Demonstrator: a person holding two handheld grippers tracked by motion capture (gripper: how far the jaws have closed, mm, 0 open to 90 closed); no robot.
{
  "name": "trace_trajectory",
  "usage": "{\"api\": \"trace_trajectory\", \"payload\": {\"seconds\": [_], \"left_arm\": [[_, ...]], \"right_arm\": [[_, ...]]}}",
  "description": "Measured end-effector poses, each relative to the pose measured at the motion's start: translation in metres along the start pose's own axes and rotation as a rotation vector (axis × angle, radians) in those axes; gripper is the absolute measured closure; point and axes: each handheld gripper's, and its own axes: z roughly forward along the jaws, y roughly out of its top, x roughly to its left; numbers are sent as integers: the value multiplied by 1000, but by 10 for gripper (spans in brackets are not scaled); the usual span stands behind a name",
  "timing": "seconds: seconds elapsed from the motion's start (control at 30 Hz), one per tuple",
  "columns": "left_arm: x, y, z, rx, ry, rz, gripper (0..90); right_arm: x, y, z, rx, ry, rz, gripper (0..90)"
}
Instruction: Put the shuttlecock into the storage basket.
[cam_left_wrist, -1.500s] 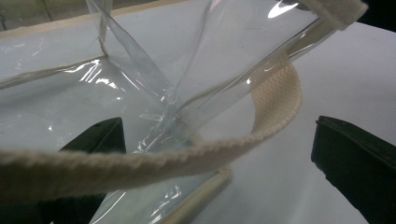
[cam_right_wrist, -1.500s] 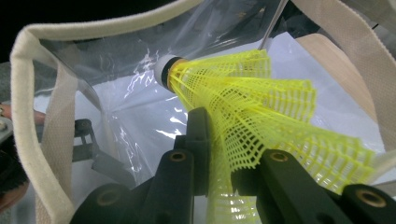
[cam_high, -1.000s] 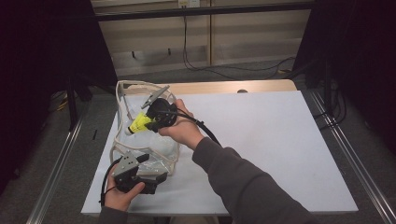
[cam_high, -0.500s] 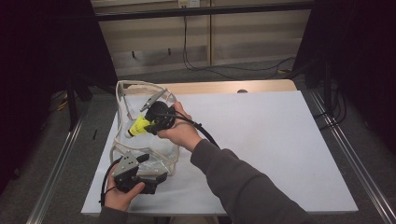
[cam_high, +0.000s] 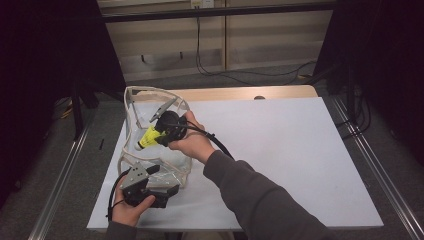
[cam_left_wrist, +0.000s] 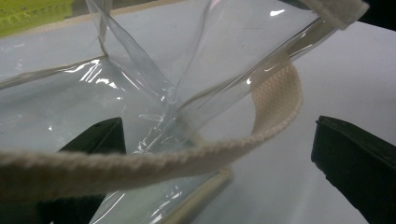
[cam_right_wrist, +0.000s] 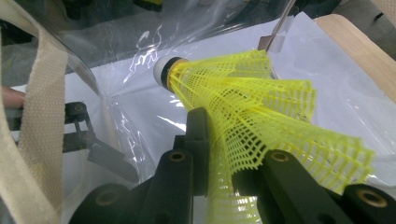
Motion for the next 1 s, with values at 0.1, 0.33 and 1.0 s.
{"api": "trace_trajectory", "payload": {"seconds": [0.1, 0.33, 1.0], "left_arm": [[0, 0, 0, 0, -1, 0, 32], [0, 0, 0, 6, 1, 3, 32], [0, 0, 0, 3, 2, 2, 32]], "right_arm": [[0, -1, 2, 3, 2, -4, 797], [0, -2, 3, 21, 0, -5, 796], [6, -5, 10, 100, 16, -27, 788]]}}
